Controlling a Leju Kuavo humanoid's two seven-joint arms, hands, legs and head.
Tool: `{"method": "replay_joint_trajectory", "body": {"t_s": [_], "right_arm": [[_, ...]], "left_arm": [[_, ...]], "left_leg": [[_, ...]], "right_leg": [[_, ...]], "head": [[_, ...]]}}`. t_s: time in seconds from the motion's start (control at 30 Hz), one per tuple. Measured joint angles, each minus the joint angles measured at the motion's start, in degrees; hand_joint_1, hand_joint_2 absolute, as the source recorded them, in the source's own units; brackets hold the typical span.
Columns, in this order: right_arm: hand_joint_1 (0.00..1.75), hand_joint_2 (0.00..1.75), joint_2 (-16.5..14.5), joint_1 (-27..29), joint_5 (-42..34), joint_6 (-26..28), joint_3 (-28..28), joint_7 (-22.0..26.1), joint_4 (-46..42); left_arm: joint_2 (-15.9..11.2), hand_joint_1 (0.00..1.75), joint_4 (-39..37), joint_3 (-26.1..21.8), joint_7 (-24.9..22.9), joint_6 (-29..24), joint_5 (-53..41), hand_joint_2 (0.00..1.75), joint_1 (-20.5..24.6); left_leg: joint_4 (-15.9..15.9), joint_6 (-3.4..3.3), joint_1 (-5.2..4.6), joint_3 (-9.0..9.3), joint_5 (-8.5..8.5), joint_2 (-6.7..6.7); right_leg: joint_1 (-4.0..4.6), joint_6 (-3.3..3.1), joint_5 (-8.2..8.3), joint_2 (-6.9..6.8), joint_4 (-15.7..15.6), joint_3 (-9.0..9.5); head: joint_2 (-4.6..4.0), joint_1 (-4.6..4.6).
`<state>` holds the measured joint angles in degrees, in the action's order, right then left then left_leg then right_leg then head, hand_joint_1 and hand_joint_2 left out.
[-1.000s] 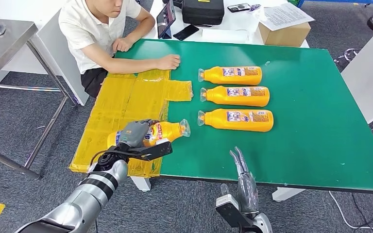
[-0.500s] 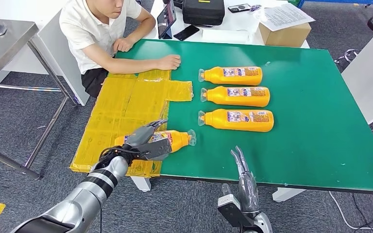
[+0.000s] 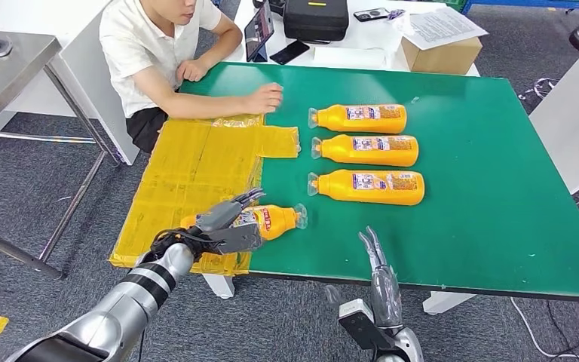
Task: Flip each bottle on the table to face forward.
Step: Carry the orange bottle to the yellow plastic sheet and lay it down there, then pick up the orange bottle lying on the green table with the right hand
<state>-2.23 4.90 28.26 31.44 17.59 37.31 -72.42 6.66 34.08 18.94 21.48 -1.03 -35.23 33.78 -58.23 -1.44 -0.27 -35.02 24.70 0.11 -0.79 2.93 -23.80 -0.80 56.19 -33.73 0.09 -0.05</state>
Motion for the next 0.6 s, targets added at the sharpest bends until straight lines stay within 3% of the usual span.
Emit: {"method": "replay_joint_trajectory", "body": {"t_s": [0.1, 0.23, 0.33, 0.47, 0.6], "right_arm": [[0.00, 1.75, 0.0, 0.1, 0.1, 0.0, -0.2, 0.0, 0.1], [0.00, 1.75, -0.1, 0.3, 1.0, 0.7, -0.2, -0.7, 0.1], [0.00, 1.75, -0.1, 0.1, 3.4, 2.4, -0.1, -2.3, 0.1], [0.00, 1.75, 0.9, -0.9, 11.9, 6.1, -0.1, -8.4, 0.6], [0.00, 1.75, 2.5, -1.7, 14.4, 7.0, -0.1, -9.9, 1.4]], "left_arm": [[0.2, 0.00, 2.7, 0.2, -0.2, -9.5, 0.5, 0.00, -1.9], [2.4, 0.00, 9.4, 0.2, 3.4, -30.1, 1.1, 1.75, -5.7], [5.2, 0.00, 16.8, -0.6, 8.9, -37.8, 2.2, 1.75, -9.4], [8.4, 0.00, 26.1, -0.5, 10.9, -39.0, 7.3, 1.75, -14.4], [10.1, 0.00, 31.9, -0.3, 11.9, -39.1, 7.6, 1.75, -17.6]], "left_leg": [[0.0, 0.00, 0.00, -0.04, 0.00, 0.02], [0.0, 0.00, 0.00, -0.15, 0.00, 0.00], [0.0, -0.01, -0.02, -0.20, 0.04, 0.00], [0.0, -0.04, -0.05, -0.24, 0.08, 0.01], [0.0, -0.04, -0.04, -0.24, 0.07, -0.05]], "right_leg": [[0.00, 0.00, 0.00, 0.01, 0.0, -0.09], [0.00, 0.01, 0.00, 0.00, 0.0, -0.15], [-0.01, 0.02, -0.01, 0.00, 0.0, -0.18], [-0.02, 0.02, -0.02, 0.01, 0.0, -0.24], [-0.01, 0.03, -0.02, -0.05, 0.0, -0.23]], "head": [[0.00, 0.00], [0.00, -0.01], [0.00, 0.01], [0.00, 0.00], [0.00, 0.00]]}}
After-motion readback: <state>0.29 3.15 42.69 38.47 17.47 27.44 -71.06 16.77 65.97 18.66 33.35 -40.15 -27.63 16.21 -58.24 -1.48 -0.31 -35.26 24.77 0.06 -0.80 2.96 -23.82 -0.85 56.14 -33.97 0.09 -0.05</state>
